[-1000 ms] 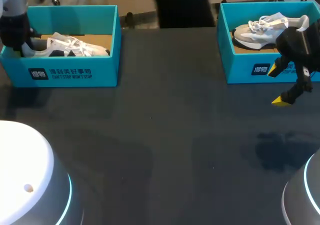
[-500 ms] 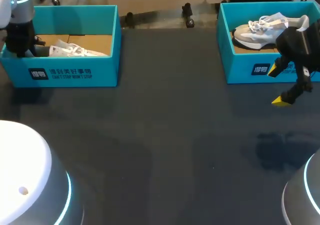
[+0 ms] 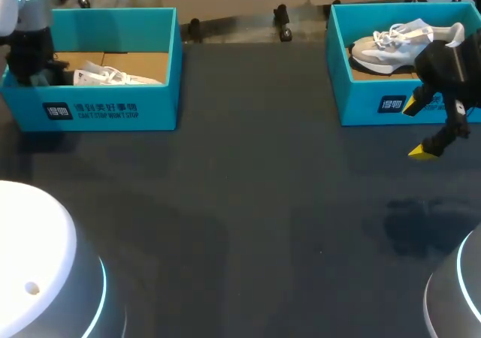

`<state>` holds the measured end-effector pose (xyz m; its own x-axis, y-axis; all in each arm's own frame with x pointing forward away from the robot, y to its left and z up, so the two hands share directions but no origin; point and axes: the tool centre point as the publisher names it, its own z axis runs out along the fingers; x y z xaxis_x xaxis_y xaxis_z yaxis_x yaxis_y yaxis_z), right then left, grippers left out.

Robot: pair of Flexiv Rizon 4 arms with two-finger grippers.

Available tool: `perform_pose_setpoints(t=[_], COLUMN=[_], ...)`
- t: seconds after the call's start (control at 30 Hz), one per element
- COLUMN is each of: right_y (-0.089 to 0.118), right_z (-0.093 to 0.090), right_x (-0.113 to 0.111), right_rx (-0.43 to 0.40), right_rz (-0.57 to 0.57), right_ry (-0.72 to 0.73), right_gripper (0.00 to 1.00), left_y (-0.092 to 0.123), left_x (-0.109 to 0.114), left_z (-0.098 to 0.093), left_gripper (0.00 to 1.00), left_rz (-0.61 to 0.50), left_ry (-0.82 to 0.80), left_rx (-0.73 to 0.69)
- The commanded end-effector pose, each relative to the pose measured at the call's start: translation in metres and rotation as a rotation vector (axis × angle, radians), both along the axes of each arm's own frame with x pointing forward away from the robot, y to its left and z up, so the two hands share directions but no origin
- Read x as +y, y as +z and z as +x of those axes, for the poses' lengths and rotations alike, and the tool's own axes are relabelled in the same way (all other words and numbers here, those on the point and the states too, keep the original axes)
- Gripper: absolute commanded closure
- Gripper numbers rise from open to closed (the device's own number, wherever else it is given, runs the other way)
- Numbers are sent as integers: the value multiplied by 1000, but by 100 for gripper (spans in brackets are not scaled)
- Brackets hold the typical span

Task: Take the shoe out of the shoebox, open the shoe tongue, remove and reinsert the insole, then place the shoe into the shoebox

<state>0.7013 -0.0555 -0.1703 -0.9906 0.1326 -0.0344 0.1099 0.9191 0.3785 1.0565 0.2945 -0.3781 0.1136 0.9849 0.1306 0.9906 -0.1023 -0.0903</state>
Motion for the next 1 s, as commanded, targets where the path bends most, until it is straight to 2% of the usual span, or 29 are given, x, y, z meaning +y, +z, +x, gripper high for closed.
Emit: perform_pose_setpoints(t=[0.03,0.53,0.73,0.83,1.0], right_y=[-1,-1,-1,2,3], right_z=[2,2,2,11,36], right_x=[1,1,1,-10,-35], right_rx=[3,3,3,-15,26], right_rz=[-3,-3,-3,-20,-74], right_ry=[0,0,0,-54,-117], right_gripper=[0,0,0,0,0], left_y=[20,93,115,123,138], left_x=[2,-5,-4,-1,7], left_z=[-2,8,9,9,1], left_gripper=[0,0,0,0,0], left_rz=[-30,-169,-201,-222,-240], left_ry=[0,56,51,57,45], left_rx=[-1,-32,-50,-54,-61])
